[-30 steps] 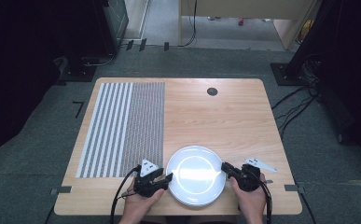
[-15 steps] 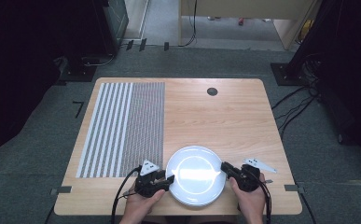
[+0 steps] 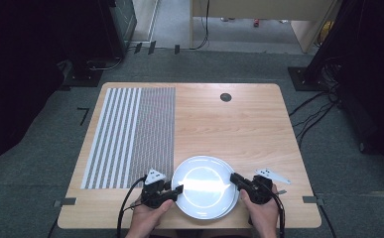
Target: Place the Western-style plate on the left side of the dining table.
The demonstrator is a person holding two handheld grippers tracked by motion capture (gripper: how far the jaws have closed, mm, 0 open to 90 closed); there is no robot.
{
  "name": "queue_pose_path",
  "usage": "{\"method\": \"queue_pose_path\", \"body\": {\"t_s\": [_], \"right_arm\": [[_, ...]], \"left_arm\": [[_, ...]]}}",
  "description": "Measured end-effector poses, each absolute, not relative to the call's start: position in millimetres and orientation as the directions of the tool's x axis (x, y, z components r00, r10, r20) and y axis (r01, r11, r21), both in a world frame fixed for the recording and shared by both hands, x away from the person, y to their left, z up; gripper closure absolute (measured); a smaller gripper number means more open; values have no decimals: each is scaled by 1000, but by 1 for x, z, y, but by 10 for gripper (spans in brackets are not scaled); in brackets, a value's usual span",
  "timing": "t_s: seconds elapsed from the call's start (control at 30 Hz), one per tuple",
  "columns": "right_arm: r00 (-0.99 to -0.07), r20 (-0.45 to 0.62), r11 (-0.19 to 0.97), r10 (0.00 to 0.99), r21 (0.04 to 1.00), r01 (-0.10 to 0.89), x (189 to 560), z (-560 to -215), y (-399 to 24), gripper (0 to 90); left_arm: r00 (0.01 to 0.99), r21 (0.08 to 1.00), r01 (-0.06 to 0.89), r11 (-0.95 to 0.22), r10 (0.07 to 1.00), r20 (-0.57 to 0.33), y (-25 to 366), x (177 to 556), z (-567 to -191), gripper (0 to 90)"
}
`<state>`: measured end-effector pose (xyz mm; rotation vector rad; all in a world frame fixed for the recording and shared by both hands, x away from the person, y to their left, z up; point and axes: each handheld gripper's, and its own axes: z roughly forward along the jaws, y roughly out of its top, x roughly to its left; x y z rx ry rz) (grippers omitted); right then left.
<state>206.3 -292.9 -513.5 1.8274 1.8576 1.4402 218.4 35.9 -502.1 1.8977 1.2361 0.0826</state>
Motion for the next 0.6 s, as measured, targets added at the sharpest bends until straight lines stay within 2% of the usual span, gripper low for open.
{"method": "queue_pose_path", "body": {"t_s": [0.53,0.6], "right_arm": [[-294,501,-180,814,699,692,204,-518,-271,779],[-307,494,-167,814,704,690,204,-518,-266,775]], "left_arm": [[479,678,729,-95,778,-406,68,222,-486,697],[461,662,747,-59,763,-453,75,222,-482,715]]}}
